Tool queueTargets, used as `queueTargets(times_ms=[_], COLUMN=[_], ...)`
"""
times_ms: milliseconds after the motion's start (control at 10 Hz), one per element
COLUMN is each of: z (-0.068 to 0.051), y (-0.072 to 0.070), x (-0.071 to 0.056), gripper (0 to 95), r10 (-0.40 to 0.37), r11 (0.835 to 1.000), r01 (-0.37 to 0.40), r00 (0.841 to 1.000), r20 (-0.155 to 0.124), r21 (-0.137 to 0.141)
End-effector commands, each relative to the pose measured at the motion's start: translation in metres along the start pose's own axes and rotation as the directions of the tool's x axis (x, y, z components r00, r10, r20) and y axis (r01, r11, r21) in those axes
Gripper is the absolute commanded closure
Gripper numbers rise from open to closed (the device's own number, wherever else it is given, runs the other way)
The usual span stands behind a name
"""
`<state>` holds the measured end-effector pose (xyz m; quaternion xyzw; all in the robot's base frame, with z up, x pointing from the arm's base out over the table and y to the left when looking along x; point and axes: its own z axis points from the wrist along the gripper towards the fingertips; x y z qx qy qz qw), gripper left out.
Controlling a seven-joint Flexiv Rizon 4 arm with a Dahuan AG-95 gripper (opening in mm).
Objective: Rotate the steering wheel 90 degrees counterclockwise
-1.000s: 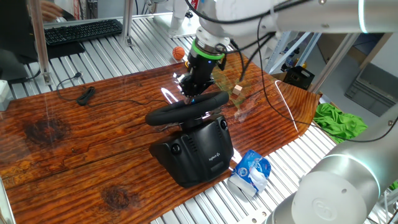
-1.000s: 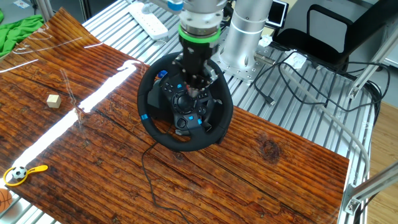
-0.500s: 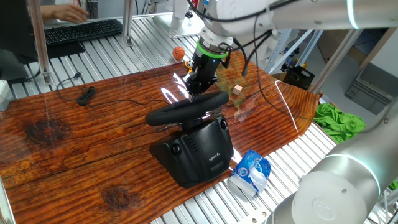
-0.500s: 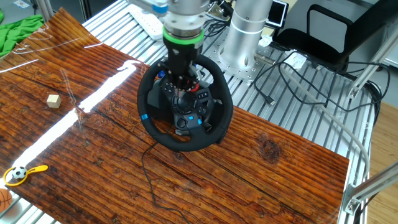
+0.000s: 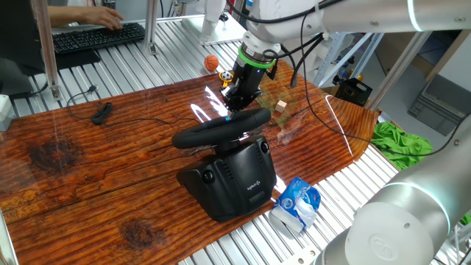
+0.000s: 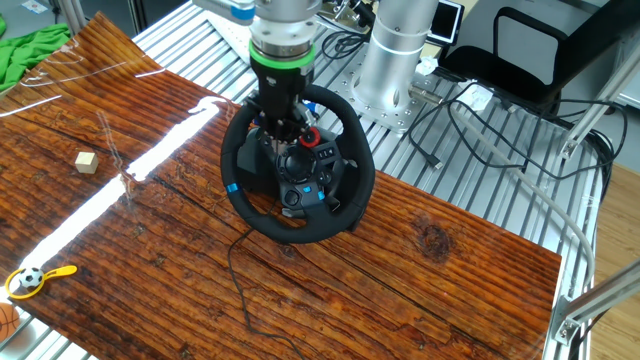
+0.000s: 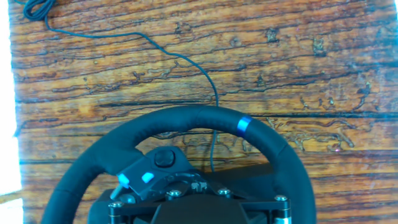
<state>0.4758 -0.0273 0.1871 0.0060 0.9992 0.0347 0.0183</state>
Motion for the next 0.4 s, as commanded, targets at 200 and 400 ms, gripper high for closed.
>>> queueTargets(times_ms=[200,400], z=[0.0003,0.0], y=[-0.0032,-0.0042], x=[-0.0015,-0.0018], gripper=[95.0,95.0], r10=[0.002,0.005], r11=[1.0,1.0], r01=[-0.002,-0.005], r00=[1.0,1.0], r20=[-0.023,-0.026], r21=[0.002,0.003])
